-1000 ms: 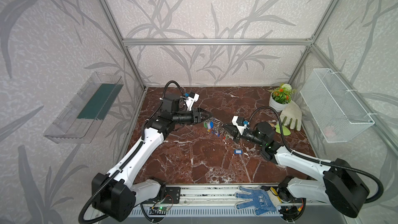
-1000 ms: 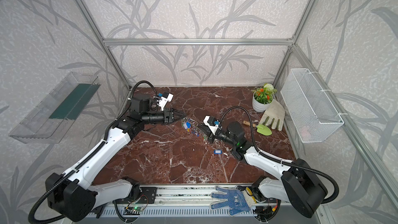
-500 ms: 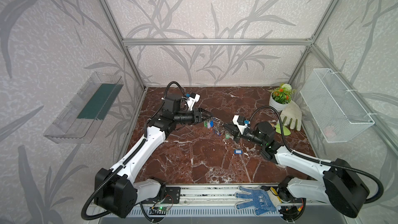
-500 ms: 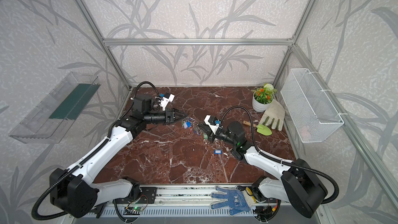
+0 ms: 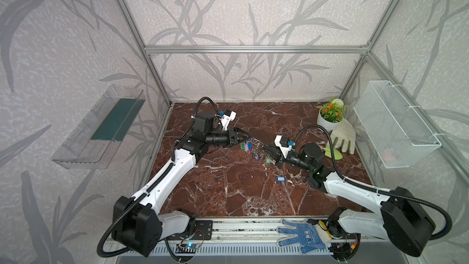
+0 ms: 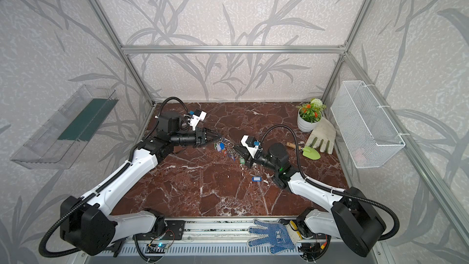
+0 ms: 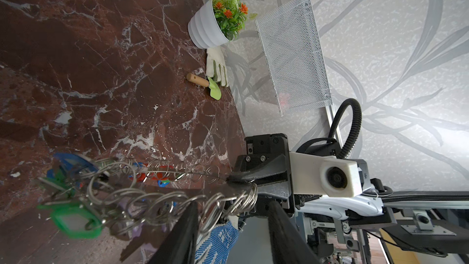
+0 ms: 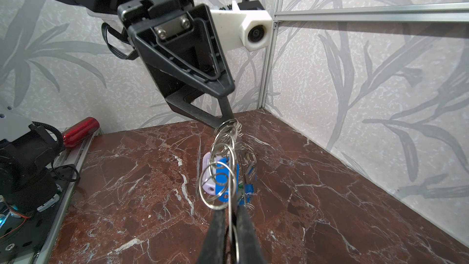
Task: Put the keys on the keyring
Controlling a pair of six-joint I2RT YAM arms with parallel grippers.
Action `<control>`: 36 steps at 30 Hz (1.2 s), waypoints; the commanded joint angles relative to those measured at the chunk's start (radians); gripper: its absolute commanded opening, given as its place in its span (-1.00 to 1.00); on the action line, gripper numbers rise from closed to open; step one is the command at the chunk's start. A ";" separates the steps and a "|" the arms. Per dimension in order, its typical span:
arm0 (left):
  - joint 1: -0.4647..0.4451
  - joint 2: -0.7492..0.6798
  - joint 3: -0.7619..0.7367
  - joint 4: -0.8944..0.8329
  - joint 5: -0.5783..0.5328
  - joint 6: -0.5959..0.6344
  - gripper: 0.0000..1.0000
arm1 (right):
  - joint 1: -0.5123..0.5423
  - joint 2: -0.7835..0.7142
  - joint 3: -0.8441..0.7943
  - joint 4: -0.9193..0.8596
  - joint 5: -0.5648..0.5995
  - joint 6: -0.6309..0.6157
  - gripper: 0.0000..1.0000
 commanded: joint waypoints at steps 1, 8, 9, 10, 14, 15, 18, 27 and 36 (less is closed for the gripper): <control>0.001 0.000 -0.005 0.026 0.017 -0.012 -0.24 | -0.004 -0.021 0.046 0.113 -0.011 0.003 -1.00; 0.000 0.001 -0.003 0.008 -0.002 -0.010 -0.42 | -0.004 -0.021 0.046 0.112 -0.010 0.002 -1.00; -0.001 0.002 -0.003 0.004 -0.005 -0.009 -0.44 | -0.005 -0.021 0.046 0.112 -0.010 0.004 -1.00; 0.000 0.005 -0.003 0.001 -0.007 -0.009 -0.48 | -0.005 -0.021 0.044 0.112 -0.010 0.003 -1.00; -0.001 0.010 0.006 -0.027 -0.023 0.003 -0.58 | -0.005 -0.022 0.045 0.109 -0.010 0.002 -1.00; -0.002 0.012 0.009 -0.036 -0.025 0.007 -0.61 | -0.005 -0.022 0.045 0.110 -0.009 0.002 -1.00; -0.002 0.016 0.017 -0.053 -0.034 0.014 -0.67 | -0.005 -0.023 0.043 0.110 -0.009 0.003 -1.00; -0.004 0.011 0.025 -0.073 -0.053 0.012 -0.93 | -0.005 -0.025 0.041 0.107 -0.008 0.002 -1.00; -0.026 -0.031 0.070 -0.133 -0.148 0.051 -1.00 | -0.005 -0.040 0.029 0.089 0.007 0.014 -1.00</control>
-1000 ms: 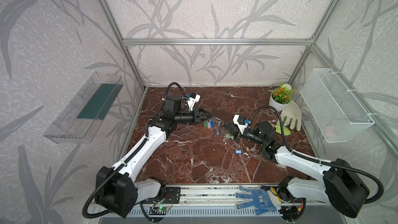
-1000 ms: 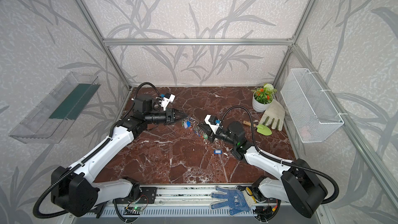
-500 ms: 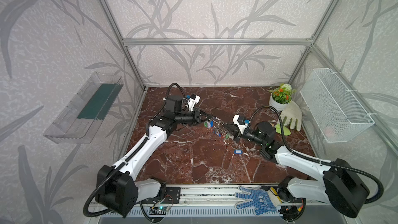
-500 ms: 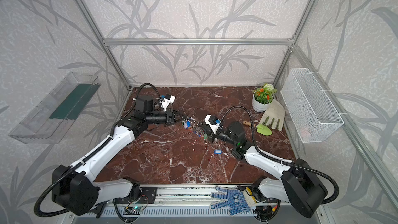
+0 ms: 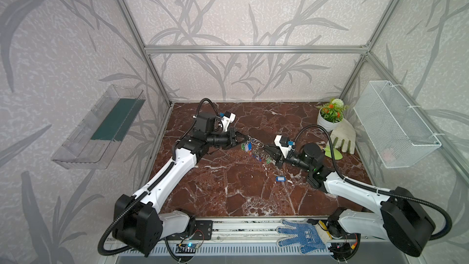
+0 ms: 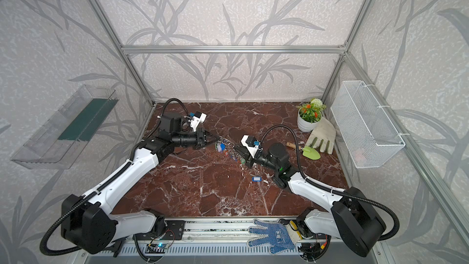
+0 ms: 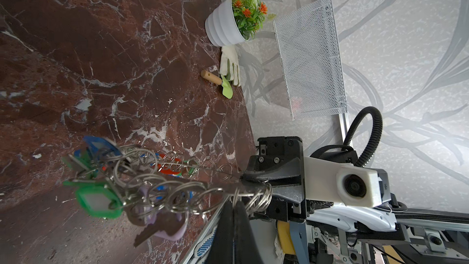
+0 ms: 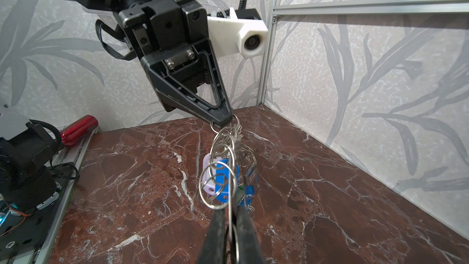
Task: Put the keys on the keyring
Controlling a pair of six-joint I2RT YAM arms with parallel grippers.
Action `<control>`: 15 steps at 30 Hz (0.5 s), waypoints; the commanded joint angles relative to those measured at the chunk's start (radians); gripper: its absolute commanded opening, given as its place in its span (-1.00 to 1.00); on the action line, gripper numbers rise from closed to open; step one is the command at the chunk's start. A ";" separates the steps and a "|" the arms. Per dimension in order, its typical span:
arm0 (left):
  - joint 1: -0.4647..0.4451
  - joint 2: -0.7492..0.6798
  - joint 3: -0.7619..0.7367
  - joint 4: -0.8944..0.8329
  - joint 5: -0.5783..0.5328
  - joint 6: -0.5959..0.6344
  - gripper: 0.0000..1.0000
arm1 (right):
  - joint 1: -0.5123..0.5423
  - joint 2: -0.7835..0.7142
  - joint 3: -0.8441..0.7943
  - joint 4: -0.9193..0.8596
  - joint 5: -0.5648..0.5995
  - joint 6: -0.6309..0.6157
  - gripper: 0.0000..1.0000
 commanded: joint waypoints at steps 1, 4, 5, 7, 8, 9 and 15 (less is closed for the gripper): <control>-0.024 -0.045 0.069 -0.083 -0.108 0.067 -1.00 | -0.002 -0.042 0.029 0.104 0.004 0.013 -1.00; -0.071 -0.056 0.096 -0.138 -0.218 0.130 -1.00 | -0.002 -0.052 0.032 0.087 -0.006 0.030 -1.00; -0.089 -0.060 0.099 -0.137 -0.249 0.140 -1.00 | -0.001 -0.056 0.034 0.081 -0.011 0.037 -1.00; -0.117 -0.066 0.099 -0.125 -0.298 0.155 -1.00 | -0.002 -0.064 0.037 0.069 -0.017 0.048 -1.00; -0.133 -0.073 0.096 -0.113 -0.330 0.160 -1.00 | -0.003 -0.067 0.039 0.060 -0.021 0.051 -1.00; -0.146 -0.079 0.090 -0.098 -0.361 0.167 -1.00 | -0.001 -0.073 0.040 0.048 -0.025 0.057 -1.00; -0.186 -0.136 0.014 0.047 -0.489 0.157 -1.00 | -0.001 -0.109 0.045 0.014 -0.036 0.084 -1.00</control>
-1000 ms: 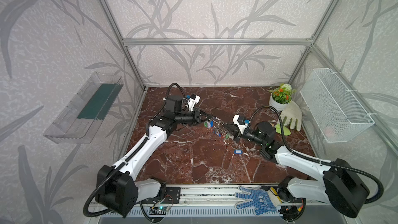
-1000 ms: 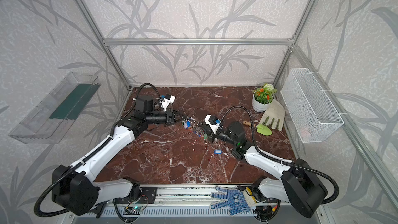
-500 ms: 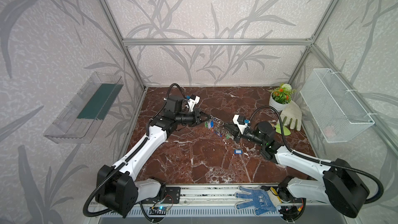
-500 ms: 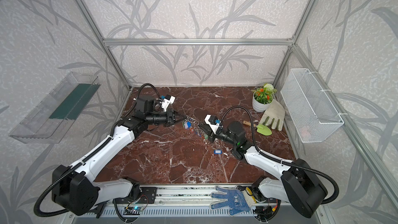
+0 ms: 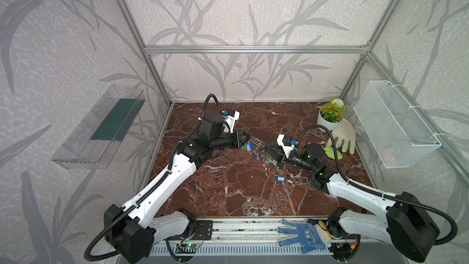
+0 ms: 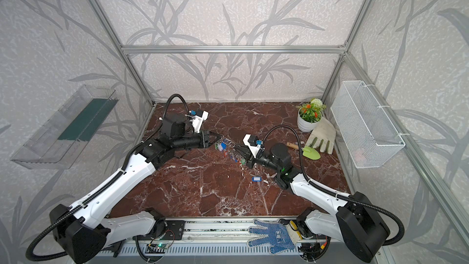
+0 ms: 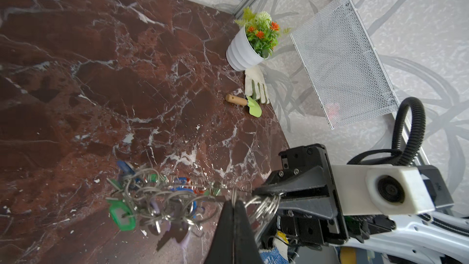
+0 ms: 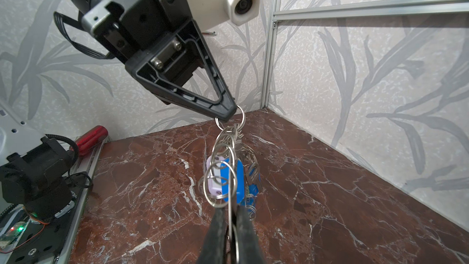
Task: Put the keys on the keyring
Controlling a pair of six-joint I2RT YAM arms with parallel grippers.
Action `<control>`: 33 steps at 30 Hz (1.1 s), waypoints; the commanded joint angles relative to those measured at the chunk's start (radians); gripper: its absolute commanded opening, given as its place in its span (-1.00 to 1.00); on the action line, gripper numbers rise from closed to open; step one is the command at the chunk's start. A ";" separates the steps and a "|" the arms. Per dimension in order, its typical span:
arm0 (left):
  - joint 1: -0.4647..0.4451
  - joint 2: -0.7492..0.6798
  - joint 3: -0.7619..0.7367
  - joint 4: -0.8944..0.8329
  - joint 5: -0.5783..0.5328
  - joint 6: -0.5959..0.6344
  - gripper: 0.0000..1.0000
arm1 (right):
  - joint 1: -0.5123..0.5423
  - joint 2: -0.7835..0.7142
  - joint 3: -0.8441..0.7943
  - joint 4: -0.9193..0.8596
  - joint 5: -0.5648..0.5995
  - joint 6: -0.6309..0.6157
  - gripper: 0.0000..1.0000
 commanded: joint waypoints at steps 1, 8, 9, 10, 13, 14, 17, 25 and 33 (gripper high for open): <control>-0.013 -0.056 -0.052 0.129 -0.110 0.010 -1.00 | 0.000 -0.051 0.047 0.044 -0.019 0.029 -1.00; -0.031 -0.119 -0.173 0.355 -0.159 -0.024 -1.00 | 0.001 -0.071 0.059 0.004 -0.022 0.065 -1.00; -0.034 -0.122 -0.186 0.378 -0.160 -0.026 -1.00 | 0.004 -0.073 0.064 0.004 -0.025 0.070 -1.00; -0.038 -0.124 -0.198 0.403 -0.164 -0.028 -1.00 | 0.007 -0.076 0.068 0.004 -0.027 0.072 -1.00; -0.051 -0.128 -0.241 0.485 -0.183 -0.037 -1.00 | 0.015 -0.086 0.082 -0.057 -0.019 0.081 -1.00; -0.055 -0.127 -0.251 0.500 -0.194 -0.040 -1.00 | 0.016 -0.091 0.086 -0.069 -0.019 0.086 -1.00; -0.066 -0.116 -0.277 0.575 -0.193 -0.046 -1.00 | 0.020 -0.106 0.099 -0.108 -0.023 0.090 -1.00; -0.091 -0.091 -0.355 0.789 -0.212 -0.030 -1.00 | 0.020 -0.159 0.136 -0.227 -0.012 0.103 -0.60; -0.090 -0.073 -0.443 1.011 -0.204 0.018 -1.00 | -0.010 -0.198 0.165 -0.284 -0.022 0.160 -0.14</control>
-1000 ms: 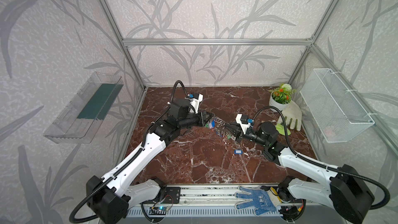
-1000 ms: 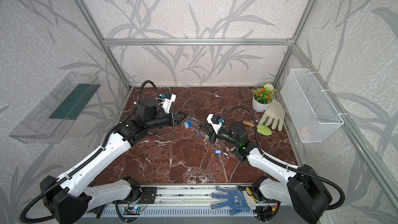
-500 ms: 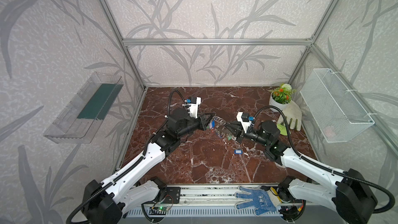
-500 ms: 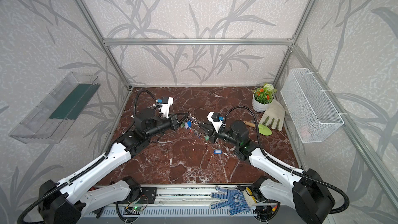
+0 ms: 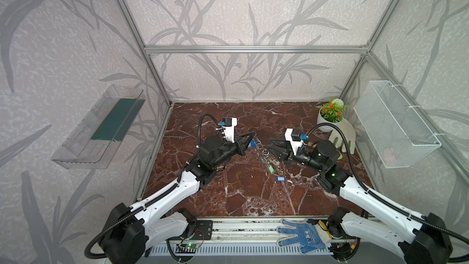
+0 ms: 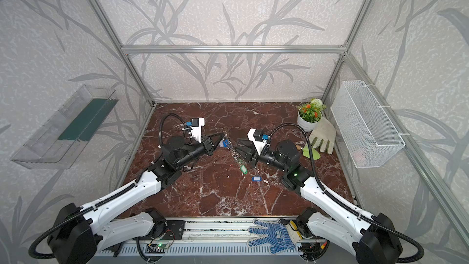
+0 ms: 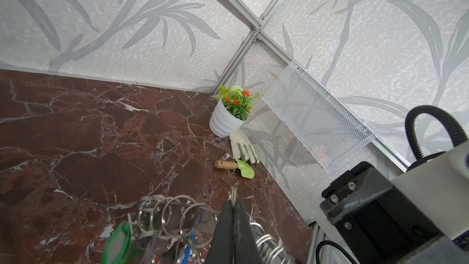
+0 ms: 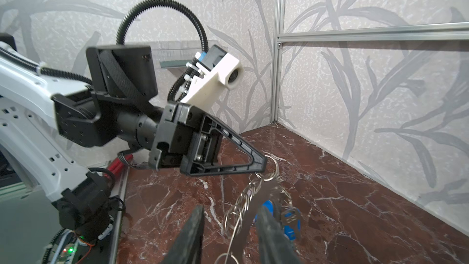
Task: Put the keys on the keyring
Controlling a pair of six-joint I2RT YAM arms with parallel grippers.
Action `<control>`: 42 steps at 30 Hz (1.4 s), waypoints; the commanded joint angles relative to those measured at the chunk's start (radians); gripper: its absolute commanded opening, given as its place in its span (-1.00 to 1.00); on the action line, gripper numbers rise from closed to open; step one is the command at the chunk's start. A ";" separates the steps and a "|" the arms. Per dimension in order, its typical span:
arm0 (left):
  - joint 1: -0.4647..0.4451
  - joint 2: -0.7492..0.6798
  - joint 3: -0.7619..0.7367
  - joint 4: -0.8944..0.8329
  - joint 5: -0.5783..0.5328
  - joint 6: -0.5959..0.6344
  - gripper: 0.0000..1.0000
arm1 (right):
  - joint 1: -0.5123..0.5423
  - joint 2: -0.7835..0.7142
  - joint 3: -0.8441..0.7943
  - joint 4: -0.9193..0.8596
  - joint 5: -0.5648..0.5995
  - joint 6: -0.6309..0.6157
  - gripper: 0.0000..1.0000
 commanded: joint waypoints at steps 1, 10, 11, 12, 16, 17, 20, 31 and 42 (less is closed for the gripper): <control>-0.001 0.001 -0.022 0.254 -0.001 0.047 -1.00 | -0.032 -0.020 0.036 -0.018 -0.020 0.055 -0.09; 0.001 0.062 -0.114 0.588 0.110 0.143 -1.00 | -0.172 0.123 0.121 0.108 -0.139 0.280 -0.11; 0.002 0.069 -0.122 0.617 0.093 0.129 -1.00 | -0.174 0.143 0.139 0.106 -0.153 0.286 -0.13; 0.003 0.076 -0.129 0.649 0.086 0.115 -1.00 | -0.174 0.161 0.156 0.097 -0.170 0.288 -0.16; 0.006 0.105 -0.115 0.686 0.131 0.109 -1.00 | -0.174 0.198 0.185 0.093 -0.217 0.299 -0.24; 0.006 0.113 -0.106 0.688 0.150 0.105 -1.00 | -0.174 0.205 0.188 0.095 -0.226 0.300 -0.26; 0.007 0.140 -0.103 0.725 0.174 0.086 -1.00 | -0.174 0.220 0.196 0.099 -0.267 0.306 -0.32; 0.010 0.246 -0.073 0.883 0.234 -0.025 -1.00 | -0.174 0.299 0.209 0.130 -0.377 0.334 -0.59; 0.015 0.241 -0.072 0.870 0.233 -0.036 -1.00 | -0.174 0.332 0.197 0.202 -0.430 0.385 -0.65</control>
